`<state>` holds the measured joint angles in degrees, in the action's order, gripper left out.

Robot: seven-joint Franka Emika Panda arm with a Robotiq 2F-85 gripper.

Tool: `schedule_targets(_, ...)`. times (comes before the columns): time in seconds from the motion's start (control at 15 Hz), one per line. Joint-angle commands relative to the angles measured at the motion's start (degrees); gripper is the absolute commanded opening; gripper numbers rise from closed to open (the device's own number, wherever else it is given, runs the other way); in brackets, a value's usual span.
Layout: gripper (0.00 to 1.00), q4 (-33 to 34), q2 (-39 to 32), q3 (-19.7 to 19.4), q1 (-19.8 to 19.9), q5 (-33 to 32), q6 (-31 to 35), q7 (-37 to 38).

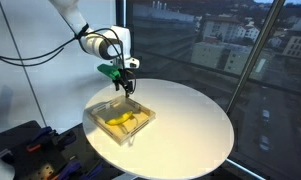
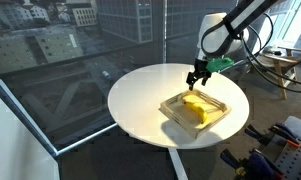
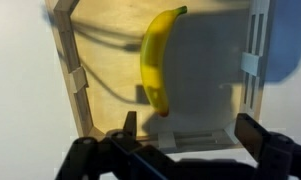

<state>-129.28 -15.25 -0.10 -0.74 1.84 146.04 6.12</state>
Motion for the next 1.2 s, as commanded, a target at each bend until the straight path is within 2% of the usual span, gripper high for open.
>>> schedule_targets(0.0,1.00,0.29,-1.31,-0.22,0.47,0.22,1.07,-1.31)
schedule_targets(1.13,1.00,0.09,-2.68,-0.70,0.00,0.01,0.55,-0.03)
